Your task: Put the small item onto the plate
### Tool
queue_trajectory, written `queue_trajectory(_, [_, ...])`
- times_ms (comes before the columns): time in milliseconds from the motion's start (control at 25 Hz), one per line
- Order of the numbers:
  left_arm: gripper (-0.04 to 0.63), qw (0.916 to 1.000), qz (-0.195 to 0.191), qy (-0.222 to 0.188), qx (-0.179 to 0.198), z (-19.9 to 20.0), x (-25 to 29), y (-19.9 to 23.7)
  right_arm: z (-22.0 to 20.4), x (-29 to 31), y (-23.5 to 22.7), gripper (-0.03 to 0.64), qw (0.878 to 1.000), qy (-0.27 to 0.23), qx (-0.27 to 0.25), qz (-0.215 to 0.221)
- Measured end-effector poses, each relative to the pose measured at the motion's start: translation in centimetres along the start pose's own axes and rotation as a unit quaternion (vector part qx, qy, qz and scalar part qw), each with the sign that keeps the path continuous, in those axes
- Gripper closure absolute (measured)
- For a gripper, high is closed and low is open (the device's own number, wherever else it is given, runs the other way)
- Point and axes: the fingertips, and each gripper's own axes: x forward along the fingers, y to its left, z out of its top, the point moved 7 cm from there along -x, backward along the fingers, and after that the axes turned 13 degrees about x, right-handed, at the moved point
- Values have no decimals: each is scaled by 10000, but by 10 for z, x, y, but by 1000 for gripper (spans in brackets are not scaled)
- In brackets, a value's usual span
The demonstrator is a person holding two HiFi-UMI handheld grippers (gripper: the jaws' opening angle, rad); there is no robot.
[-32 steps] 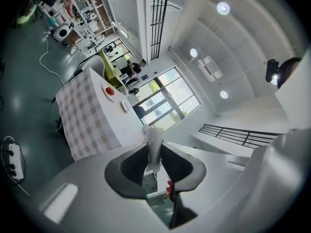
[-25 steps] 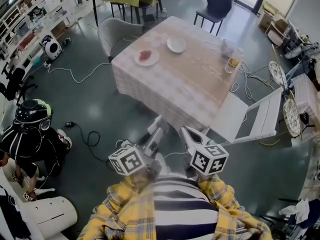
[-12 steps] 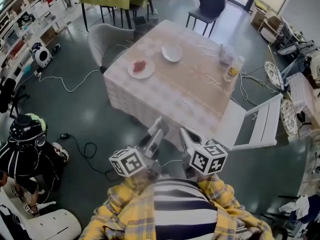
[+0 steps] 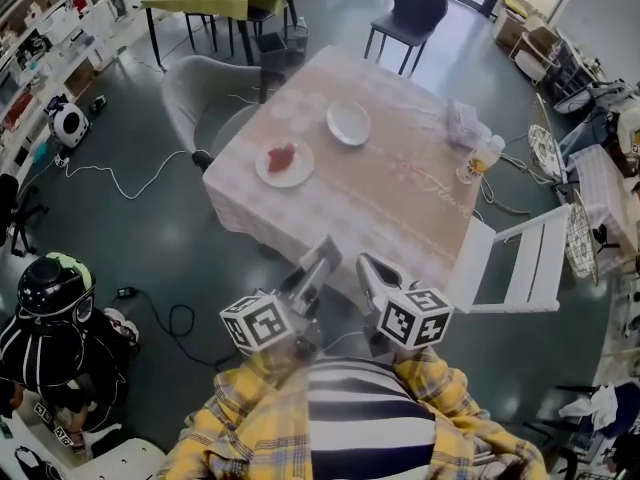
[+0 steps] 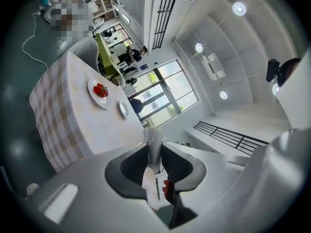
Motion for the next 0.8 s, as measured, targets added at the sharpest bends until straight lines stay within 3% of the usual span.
queue_trajectory(400, [515,9991,-317,289,73,40,26,40,20,56,7,620,9995,-156,101,-238])
queue_trajectory(800, [515,9994,-205,293,-13,58,74,62,54,90,-7,620,9994,-116,13,-324])
